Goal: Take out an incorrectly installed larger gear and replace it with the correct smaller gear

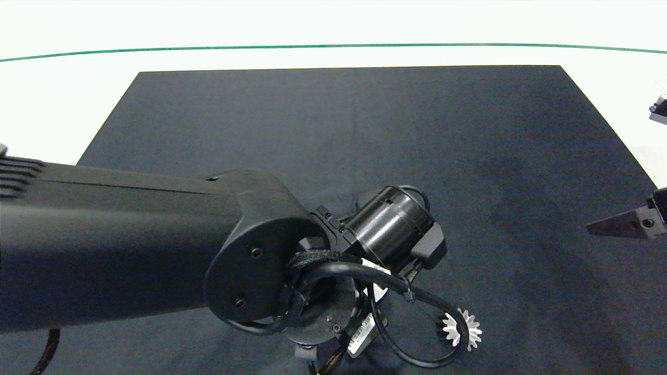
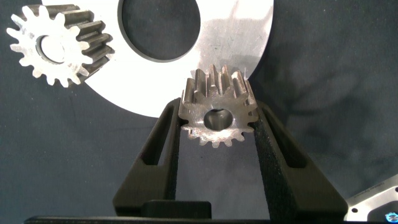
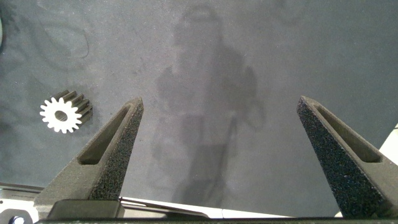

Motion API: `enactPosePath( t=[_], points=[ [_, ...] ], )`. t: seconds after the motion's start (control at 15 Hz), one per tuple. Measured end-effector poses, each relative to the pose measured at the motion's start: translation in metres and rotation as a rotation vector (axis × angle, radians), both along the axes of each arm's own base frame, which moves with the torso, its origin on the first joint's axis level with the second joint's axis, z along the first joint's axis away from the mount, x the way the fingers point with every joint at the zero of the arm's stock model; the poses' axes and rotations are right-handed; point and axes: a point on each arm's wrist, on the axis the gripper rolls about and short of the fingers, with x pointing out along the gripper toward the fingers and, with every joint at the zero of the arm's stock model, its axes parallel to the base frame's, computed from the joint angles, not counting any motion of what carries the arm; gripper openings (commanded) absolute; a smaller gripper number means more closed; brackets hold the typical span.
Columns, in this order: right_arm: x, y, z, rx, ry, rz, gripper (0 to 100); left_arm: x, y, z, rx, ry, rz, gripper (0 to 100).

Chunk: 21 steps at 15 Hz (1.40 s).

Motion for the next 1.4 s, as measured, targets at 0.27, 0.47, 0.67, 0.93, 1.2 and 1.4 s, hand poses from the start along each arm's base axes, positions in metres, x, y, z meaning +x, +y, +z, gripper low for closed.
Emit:
enactPosePath(
  t=[0.27,0.47,0.67,0.93,1.2,1.4],
  points=[
    [0.0,0.0,0.0,-0.001,0.0,0.0,100,-0.002,0.002,-0.003,0.006,0.009,0.006,100],
    [0.0,0.0,0.0,-0.001,0.001,0.0,100,-0.002,0.002,-0.004,0.012,0.014,0.005,100],
    [0.0,0.0,0.0,-0.001,0.002,0.001,100,-0.003,0.002,-0.003,0.01,0.013,0.004,100],
    [0.0,0.0,0.0,-0.001,0.001,0.0,100,-0.003,0.004,-0.002,0.004,0.019,0.023,100],
    [-0.004,-0.001,0.002,0.002,-0.011,0.001,100,-0.008,0.018,0.005,0.008,0.058,0.097,100],
    [-0.005,-0.001,0.002,0.003,-0.014,0.002,100,-0.007,0.039,0.015,-0.009,0.088,0.211,100]
  ],
)
